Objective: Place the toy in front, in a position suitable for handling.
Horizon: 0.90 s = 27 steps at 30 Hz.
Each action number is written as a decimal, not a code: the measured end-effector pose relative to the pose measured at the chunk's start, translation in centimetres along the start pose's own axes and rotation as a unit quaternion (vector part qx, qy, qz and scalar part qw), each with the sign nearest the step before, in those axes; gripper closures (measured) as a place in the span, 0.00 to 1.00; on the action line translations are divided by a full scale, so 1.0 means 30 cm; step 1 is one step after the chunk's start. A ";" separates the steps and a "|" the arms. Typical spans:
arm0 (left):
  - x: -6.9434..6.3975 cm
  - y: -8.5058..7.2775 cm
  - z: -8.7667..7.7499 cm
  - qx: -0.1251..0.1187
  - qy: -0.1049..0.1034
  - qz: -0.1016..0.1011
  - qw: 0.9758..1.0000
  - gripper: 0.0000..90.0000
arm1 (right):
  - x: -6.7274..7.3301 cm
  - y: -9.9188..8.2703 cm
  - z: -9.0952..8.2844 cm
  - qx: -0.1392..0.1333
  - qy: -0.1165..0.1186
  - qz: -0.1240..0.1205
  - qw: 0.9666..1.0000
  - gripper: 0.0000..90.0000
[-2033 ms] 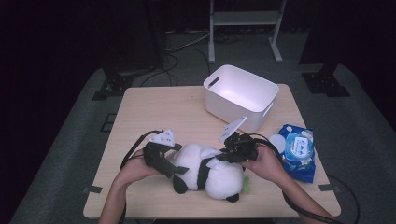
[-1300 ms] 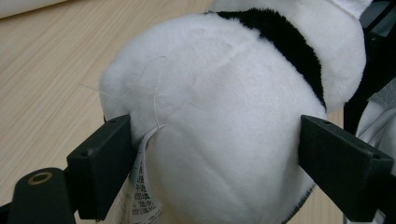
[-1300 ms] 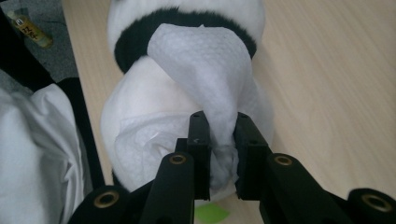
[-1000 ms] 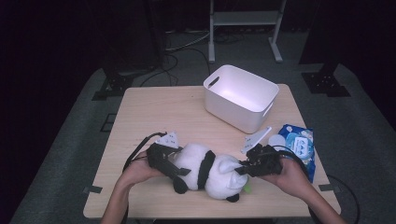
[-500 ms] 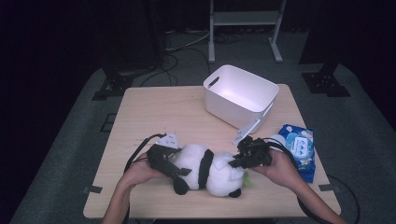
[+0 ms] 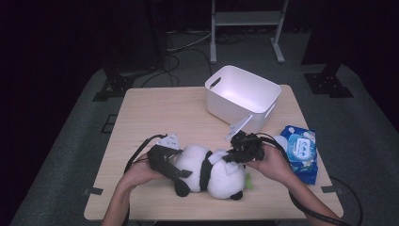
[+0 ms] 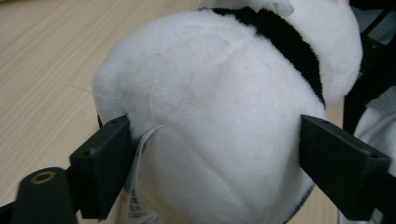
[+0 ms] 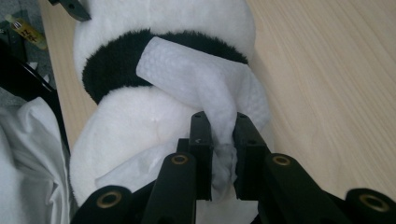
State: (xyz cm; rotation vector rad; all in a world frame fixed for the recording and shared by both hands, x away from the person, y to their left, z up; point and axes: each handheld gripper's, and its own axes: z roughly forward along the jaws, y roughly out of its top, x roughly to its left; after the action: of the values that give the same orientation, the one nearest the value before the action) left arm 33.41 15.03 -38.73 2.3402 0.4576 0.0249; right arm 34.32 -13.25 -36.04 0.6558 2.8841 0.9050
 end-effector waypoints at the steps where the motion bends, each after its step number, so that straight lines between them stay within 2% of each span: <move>1: 0.000 0.006 -0.004 0.004 0.000 -0.003 1.000 0.13 | 0.001 -0.001 -0.003 -0.001 0.001 -0.002 1.000 0.88; 7: 0.013 0.049 -0.011 0.014 -0.004 0.002 1.000 0.10 | -0.004 -0.009 0.002 -0.011 0.006 0.003 1.000 0.88; 10: 0.024 0.084 -0.013 0.018 -0.007 0.009 1.000 0.10 | -0.004 -0.011 0.001 -0.014 0.004 -0.002 1.000 0.88; 12: 0.034 0.113 -0.003 0.031 -0.006 0.014 0.999 0.09 | -0.003 -0.014 0.003 -0.016 0.006 -0.001 1.000 0.88; 15: 0.049 0.157 0.039 0.057 -0.024 0.018 0.998 0.07 | -0.007 -0.019 0.005 -0.024 0.010 -0.002 1.000 0.88; 16: 0.056 0.167 0.052 0.061 -0.028 0.016 0.998 0.04 | -0.009 -0.022 0.005 -0.027 0.011 -0.004 1.000 0.88; 20: 0.083 0.190 0.091 0.083 -0.052 0.005 0.995 0.01 | -0.014 -0.031 0.000 -0.032 0.013 -0.004 0.999 0.88; 24: 0.105 0.192 0.119 0.115 -0.073 -0.016 0.991 0.00 | -0.019 -0.045 -0.030 -0.043 0.019 0.001 0.999 0.88; 27: 0.112 0.181 0.125 0.112 -0.080 -0.028 0.990 0.00 | -0.015 -0.064 -0.061 -0.043 0.019 0.003 0.999 0.88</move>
State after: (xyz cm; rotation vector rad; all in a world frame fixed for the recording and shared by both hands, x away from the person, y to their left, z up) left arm 38.86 10.03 -38.16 2.5221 0.4666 -0.2502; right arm 33.68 -15.84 -35.63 0.6470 2.8580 1.0472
